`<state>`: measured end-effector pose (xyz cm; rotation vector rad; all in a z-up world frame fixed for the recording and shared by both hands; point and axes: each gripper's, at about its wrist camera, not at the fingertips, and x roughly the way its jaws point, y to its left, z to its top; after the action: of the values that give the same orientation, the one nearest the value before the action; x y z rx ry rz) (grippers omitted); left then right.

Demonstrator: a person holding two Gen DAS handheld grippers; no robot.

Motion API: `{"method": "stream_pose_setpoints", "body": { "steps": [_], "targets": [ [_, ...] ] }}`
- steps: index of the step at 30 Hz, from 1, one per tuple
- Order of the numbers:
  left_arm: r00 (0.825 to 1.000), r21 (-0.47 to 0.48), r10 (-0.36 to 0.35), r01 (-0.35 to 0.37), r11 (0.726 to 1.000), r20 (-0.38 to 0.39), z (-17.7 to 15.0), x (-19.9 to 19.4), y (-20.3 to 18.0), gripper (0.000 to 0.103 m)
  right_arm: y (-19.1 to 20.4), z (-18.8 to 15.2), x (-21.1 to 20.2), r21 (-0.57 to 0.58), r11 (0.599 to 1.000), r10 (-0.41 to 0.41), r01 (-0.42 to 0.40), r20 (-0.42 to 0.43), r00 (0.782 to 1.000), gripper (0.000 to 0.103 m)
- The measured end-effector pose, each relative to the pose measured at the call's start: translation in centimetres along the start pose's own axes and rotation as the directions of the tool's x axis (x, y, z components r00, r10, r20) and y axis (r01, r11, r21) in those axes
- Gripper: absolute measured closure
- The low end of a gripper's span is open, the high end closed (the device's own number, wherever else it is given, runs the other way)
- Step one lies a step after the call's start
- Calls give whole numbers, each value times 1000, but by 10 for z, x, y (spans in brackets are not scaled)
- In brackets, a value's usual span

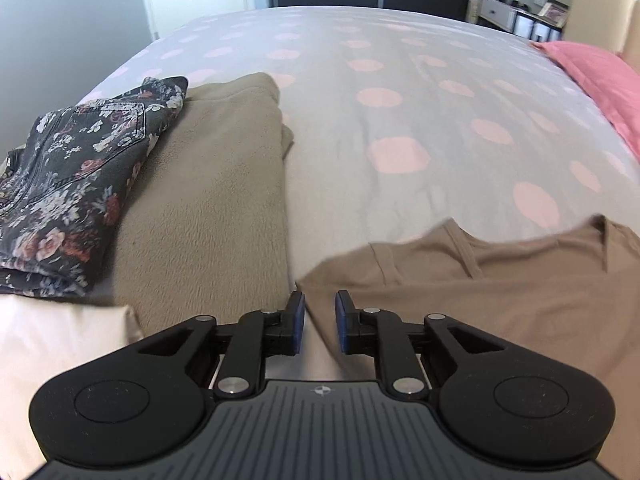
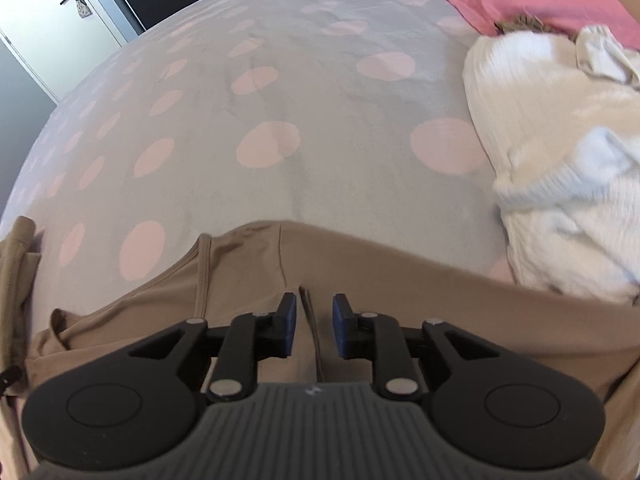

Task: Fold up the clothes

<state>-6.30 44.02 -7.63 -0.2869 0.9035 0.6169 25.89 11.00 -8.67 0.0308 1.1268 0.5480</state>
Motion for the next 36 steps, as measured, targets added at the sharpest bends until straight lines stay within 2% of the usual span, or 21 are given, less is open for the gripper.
{"method": "stream_pose_setpoints", "body": {
  "steps": [6,9,10,15,16,17,18,19,20,23,27,30,32,36],
  "targets": [
    [996,104,-66,72,992,-58,-26,-22,-10,88,5,-24,-9,-46,998,31,-33,-44,999,79],
    [993,160,-88,101,982,-83,-42,-26,-15,74,5,-29,-9,-54,998,35,-38,-52,998,76],
    [992,186,-88,103,977,-89,-47,-25,-18,71,4,-30,-6,-49,998,40,-43,-61,997,75],
    [997,343,-23,48,938,-78,-71,-13,-38,71,5,-37,7,-45,998,40,-44,-95,995,74],
    [997,364,-8,33,931,-71,-74,-11,-42,71,6,-39,10,-50,998,28,-33,-99,995,77],
    [999,369,-2,21,929,-50,-76,-11,-43,79,7,-40,12,-54,998,17,-22,-102,995,91],
    [999,369,2,12,929,-36,-76,-12,-45,87,7,-42,15,-58,998,5,-11,-105,994,101],
    [999,353,-1,16,935,-42,-74,-13,-46,98,6,-43,16,-54,999,-3,-3,-105,995,101],
    [999,337,-4,20,941,-49,-73,-14,-46,100,5,-43,16,-48,999,-6,1,-105,994,103],
    [996,351,18,12,936,-82,-72,-15,-48,100,3,-43,17,-53,998,-47,42,-106,993,103],
    [994,311,8,25,950,-107,-72,-12,-39,100,-2,-43,19,-49,996,-84,79,-123,989,103],
    [992,302,11,27,953,-126,-70,-14,-38,95,-1,-43,14,-64,993,-110,103,-117,987,102],
    [990,275,10,29,961,-141,-67,-18,-34,85,0,-43,7,-70,992,-117,110,-111,987,99],
    [993,233,-2,29,972,-117,-61,-34,-27,81,4,-47,-4,-63,994,-102,94,-132,986,98]
  ]
}}
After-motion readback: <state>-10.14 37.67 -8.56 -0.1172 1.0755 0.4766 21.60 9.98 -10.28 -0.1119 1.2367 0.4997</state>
